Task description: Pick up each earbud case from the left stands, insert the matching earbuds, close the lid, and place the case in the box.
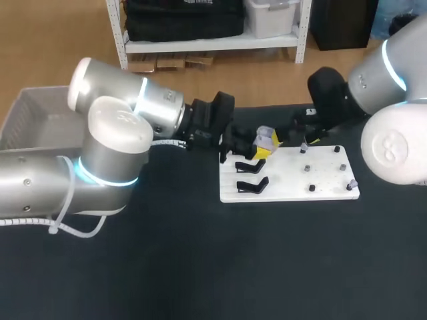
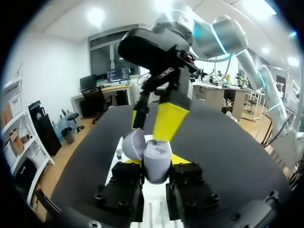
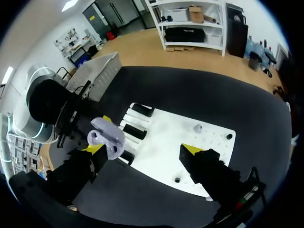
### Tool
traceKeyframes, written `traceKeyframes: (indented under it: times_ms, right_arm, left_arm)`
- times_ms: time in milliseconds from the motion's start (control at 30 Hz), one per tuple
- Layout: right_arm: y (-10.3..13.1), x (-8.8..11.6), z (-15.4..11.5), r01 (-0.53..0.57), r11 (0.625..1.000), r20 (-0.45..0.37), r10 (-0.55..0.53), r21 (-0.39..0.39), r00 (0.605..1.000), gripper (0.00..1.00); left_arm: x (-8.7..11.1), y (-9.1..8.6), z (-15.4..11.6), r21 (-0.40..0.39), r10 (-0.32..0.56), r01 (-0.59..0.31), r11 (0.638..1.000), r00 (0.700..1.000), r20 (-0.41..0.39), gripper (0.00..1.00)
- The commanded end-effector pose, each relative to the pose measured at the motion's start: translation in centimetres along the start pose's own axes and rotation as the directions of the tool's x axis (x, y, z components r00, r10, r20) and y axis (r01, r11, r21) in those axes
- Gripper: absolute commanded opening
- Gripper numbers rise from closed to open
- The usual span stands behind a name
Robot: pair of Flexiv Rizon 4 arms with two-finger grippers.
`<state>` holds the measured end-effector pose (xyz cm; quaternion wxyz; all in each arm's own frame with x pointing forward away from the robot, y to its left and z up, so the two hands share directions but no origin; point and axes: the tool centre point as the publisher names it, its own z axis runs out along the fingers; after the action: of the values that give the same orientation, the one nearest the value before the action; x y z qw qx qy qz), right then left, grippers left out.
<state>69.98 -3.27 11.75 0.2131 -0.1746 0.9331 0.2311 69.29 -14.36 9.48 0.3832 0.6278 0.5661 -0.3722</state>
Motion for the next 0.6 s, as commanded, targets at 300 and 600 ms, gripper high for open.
traceKeyframes:
  times_ms: [300, 600]
  right_arm:
    - [-3.7, 3.0, -5.4, 0.038, 0.975, -0.036, -0.031, 0.22, 0.999, 1.0]
    - [-6.2, 7.2, -7.2, 0.03, 0.922, -0.141, 0.026, 0.385, 0.99, 1.0]
  left_arm:
    - [0.7, 0.3, -1.4, -0.023, -0.016, 0.021, 1.0, 0.984, 0.175, 0.0]
    - [-0.7, 0.8, -2.3, -0.071, -0.014, 0.036, 0.997, 0.957, 0.289, 0.0]
